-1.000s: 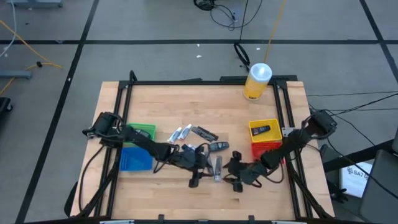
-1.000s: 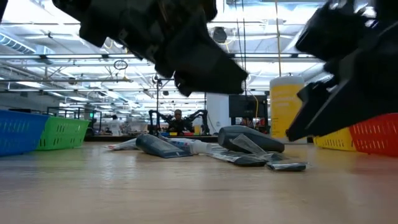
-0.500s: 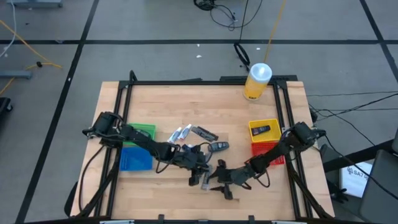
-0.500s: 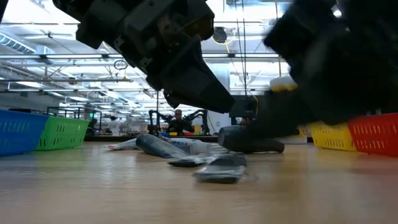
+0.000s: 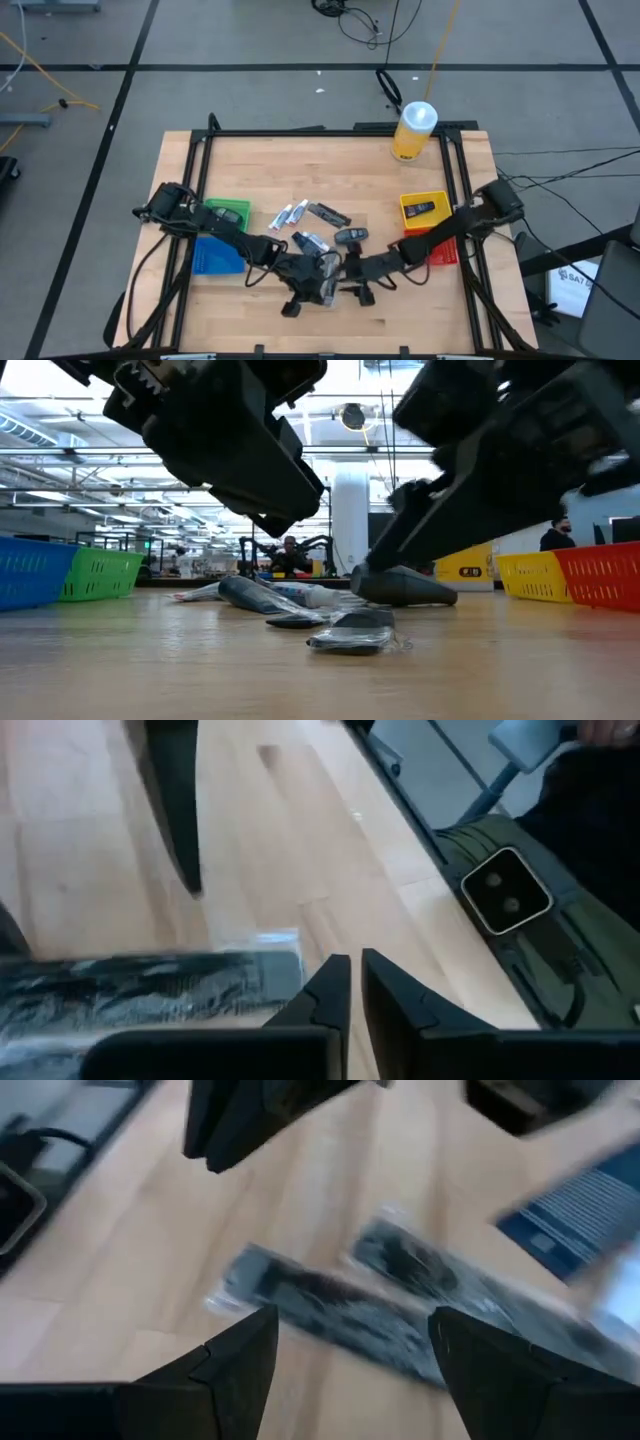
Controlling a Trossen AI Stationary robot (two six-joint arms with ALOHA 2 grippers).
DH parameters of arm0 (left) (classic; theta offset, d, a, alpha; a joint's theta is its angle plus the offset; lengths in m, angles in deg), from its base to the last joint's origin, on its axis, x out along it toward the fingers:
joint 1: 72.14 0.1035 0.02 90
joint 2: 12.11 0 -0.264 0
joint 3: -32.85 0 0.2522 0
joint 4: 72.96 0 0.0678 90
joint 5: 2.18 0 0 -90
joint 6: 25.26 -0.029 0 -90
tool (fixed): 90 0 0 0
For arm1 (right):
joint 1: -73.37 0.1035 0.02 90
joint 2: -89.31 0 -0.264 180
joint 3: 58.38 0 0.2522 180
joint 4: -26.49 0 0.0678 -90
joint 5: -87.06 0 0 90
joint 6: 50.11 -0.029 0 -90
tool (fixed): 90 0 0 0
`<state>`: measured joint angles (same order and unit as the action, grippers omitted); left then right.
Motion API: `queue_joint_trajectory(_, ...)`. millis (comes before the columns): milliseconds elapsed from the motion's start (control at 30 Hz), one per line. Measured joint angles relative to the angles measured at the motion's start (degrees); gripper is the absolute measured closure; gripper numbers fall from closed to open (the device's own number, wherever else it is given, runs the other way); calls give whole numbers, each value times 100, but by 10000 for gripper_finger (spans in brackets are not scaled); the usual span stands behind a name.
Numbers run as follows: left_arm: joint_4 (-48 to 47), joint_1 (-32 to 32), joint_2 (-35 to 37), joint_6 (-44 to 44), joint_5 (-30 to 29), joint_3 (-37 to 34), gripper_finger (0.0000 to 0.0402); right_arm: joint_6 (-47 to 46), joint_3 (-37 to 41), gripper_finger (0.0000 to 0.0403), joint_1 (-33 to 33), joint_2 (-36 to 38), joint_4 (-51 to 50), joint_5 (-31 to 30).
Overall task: Pick & Place Travel size toiletries
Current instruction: Put the black comb into the blue bin
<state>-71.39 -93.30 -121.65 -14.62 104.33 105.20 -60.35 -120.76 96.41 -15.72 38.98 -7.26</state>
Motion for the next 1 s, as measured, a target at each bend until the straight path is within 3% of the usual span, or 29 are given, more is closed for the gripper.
queue_joint_trajectory(200, 87, 10, 0, 20, -98, 0, 393, 276, 2, 152, -361, -251, -222, 160)
queue_joint_trajectory(367, 123, 10, 4, 21, -629, 0, 381, -555, -13, 152, -214, 47, -1255, 47)
queue_joint_trajectory(533, 167, 4, 4, 49, -1151, 0, 387, -1911, 21, 151, 412, 514, -2156, -1025)
queue_joint_trajectory(667, 251, 4, 1, 219, -1301, 0, 399, -1812, 4, 152, 961, 635, -1659, -1746)
queue_joint_trajectory(1000, 329, 419, -573, 1776, -2438, -4, 399, -1372, 8, 181, 1282, 452, -1048, -1668)
